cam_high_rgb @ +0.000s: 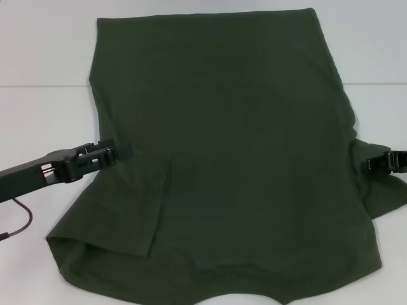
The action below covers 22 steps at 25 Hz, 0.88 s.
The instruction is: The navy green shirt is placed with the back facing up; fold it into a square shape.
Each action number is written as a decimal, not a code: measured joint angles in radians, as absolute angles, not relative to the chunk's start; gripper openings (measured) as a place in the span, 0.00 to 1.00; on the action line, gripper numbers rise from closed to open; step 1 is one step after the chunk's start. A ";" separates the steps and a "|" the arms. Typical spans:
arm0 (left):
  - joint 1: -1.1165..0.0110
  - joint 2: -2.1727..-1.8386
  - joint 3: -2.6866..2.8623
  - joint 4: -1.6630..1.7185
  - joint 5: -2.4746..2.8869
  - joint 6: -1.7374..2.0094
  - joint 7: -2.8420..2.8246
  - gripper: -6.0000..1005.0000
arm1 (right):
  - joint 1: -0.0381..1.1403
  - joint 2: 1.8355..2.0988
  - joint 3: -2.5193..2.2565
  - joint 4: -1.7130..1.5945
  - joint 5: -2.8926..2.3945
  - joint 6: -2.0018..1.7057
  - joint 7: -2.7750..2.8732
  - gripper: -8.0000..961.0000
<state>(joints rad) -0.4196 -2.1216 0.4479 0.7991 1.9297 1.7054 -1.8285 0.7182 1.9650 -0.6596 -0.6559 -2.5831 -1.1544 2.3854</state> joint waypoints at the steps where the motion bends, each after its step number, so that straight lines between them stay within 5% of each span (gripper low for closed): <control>1: -0.419 -2.122 0.447 0.799 1.930 1.706 -1.829 0.83 | 0.718 1.965 -0.660 -0.655 -2.583 -1.153 2.385 0.76; 16: -0.417 -2.120 0.422 0.787 1.924 1.723 -1.829 0.83 | 0.706 1.957 -0.672 -0.657 -2.587 -1.146 2.422 0.03; 22: -0.408 -2.115 0.420 0.787 1.893 1.749 -1.829 0.83 | 0.685 1.943 -0.674 -0.691 -2.588 -1.155 2.457 0.04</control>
